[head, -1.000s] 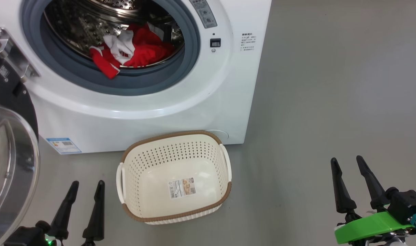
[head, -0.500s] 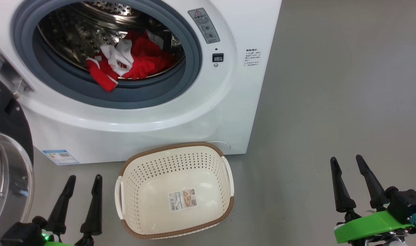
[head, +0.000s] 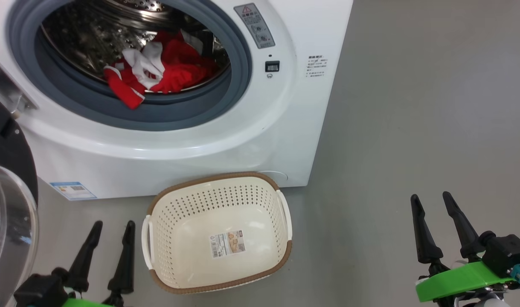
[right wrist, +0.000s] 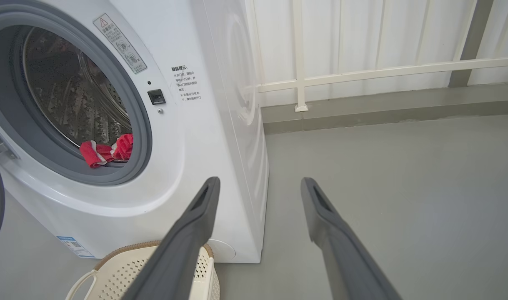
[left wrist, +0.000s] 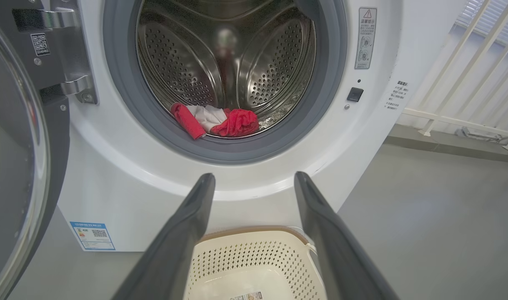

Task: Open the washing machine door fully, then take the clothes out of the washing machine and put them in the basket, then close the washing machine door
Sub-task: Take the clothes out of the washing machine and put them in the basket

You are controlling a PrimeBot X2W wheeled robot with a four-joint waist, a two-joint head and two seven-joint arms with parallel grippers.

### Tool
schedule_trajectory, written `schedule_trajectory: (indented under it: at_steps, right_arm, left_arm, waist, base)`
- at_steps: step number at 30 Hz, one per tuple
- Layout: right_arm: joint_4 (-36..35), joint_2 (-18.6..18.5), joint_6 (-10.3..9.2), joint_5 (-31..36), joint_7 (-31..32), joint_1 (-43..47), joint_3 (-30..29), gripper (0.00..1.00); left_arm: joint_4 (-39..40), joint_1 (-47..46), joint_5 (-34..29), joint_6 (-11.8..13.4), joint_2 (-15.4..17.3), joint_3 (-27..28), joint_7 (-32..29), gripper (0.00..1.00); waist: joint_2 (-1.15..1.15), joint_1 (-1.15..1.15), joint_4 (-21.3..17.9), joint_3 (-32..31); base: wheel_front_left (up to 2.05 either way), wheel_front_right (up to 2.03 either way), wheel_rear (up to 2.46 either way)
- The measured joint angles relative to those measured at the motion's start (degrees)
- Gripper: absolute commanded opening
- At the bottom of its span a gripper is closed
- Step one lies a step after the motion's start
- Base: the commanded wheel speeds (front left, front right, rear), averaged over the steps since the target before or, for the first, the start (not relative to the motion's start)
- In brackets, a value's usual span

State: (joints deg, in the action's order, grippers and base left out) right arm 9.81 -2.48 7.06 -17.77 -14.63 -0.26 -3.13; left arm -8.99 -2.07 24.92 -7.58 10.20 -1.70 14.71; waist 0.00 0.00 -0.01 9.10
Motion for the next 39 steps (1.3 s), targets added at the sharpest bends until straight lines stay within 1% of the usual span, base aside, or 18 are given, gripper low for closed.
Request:
schedule_trajectory:
  at_steps: [6,15,20,28,29,31,39]
  right_arm:
    - [-0.1,0.04,0.0,0.0,0.0,-0.75,0.52,1.0]
    - [-0.43,0.04,0.0,-0.49,0.0,-4.1,1.97,1.0]
    - [-0.77,0.04,0.0,-2.35,0.0,-6.5,2.56,1.0]
    - [-1.33,0.02,0.0,-3.45,0.0,-9.7,3.85,1.0]
    - [-1.41,0.02,0.0,-3.83,0.0,-10.39,3.91,1.0]
    - [-1.57,0.01,0.0,-4.02,0.0,-11.04,4.0,1.0]
    - [-2.34,0.01,0.0,-6.21,0.0,-12.44,4.97,1.0]
  left_arm:
    - [-3.46,-4.94,-2.18,0.0,-0.25,0.05,0.0,1.0]
    - [-10.78,-18.11,-6.26,0.0,0.08,-0.46,0.0,1.0]
    - [-16.64,-26.47,-7.37,0.0,1.33,-1.81,0.0,1.0]
    - [-26.15,-39.63,-9.39,0.0,3.79,-3.28,0.0,1.0]
    - [-28.29,-42.74,-9.88,0.0,3.9,-3.53,0.0,1.0]
    - [-30.52,-45.75,-10.39,0.0,3.97,-3.86,0.0,1.0]
    - [-36.96,-57.27,-12.23,0.0,5.35,-4.08,0.0,1.0]
  waist:
    - [0.0,0.0,-0.46,1.69]
    - [0.0,0.0,-2.1,6.28]
    - [0.0,0.0,-3.32,9.56]
    - [0.0,0.0,-5.55,15.12]
    - [0.0,0.0,-6.15,16.42]
    - [0.0,0.0,-6.77,17.68]
    - [0.0,0.0,-9.06,22.39]
  base:
    - [0.0,0.0,0.0]
    - [0.0,0.0,0.0]
    - [0.0,0.0,0.0]
    - [0.0,0.0,0.0]
    - [0.0,0.0,0.0]
    - [0.0,0.0,0.0]
    - [0.0,0.0,0.0]
